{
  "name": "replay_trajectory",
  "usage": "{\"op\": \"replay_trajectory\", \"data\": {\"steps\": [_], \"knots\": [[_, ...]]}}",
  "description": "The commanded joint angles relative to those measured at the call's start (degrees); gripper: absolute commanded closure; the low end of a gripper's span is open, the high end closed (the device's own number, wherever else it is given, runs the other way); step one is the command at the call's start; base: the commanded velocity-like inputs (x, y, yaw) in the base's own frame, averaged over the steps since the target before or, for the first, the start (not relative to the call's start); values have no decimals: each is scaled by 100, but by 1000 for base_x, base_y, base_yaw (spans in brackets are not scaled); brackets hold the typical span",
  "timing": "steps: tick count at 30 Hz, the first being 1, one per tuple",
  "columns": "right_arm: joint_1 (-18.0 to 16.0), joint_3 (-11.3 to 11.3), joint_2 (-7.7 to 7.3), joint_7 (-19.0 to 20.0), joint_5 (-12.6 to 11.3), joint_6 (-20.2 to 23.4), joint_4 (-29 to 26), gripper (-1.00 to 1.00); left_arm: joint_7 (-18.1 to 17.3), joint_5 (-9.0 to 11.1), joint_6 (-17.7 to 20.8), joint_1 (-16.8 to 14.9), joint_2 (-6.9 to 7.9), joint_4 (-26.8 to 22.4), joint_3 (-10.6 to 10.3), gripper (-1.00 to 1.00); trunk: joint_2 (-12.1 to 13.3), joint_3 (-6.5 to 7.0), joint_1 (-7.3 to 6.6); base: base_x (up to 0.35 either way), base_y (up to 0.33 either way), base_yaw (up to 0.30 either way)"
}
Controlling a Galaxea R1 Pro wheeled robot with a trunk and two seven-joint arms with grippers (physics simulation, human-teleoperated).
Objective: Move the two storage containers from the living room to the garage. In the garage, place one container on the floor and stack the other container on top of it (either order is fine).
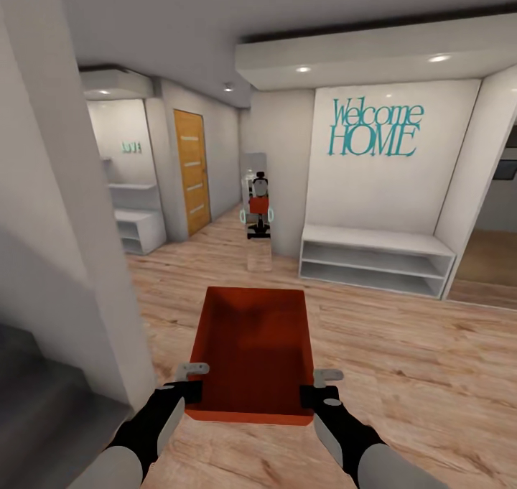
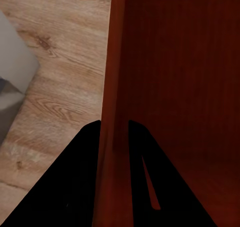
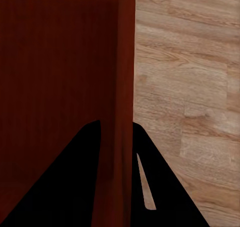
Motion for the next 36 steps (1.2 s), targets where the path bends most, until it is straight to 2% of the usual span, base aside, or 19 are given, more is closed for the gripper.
{"op": "replay_trajectory", "data": {"steps": [1,31,36], "knots": [[-2,-72,-115,-58,26,31,-17,100,278,-104,46,-1,18,-15,104,100,-4,-2,5,323,0,0],[-2,-67,-109,-58,26,33,-17,100,281,-104,46,-1,18,-19,104,100,-4,-2,5,323,0,0],[-2,-71,-119,-58,26,39,-17,100,280,-104,47,-1,18,-19,104,100,-4,-2,5,323,0,147]]}}
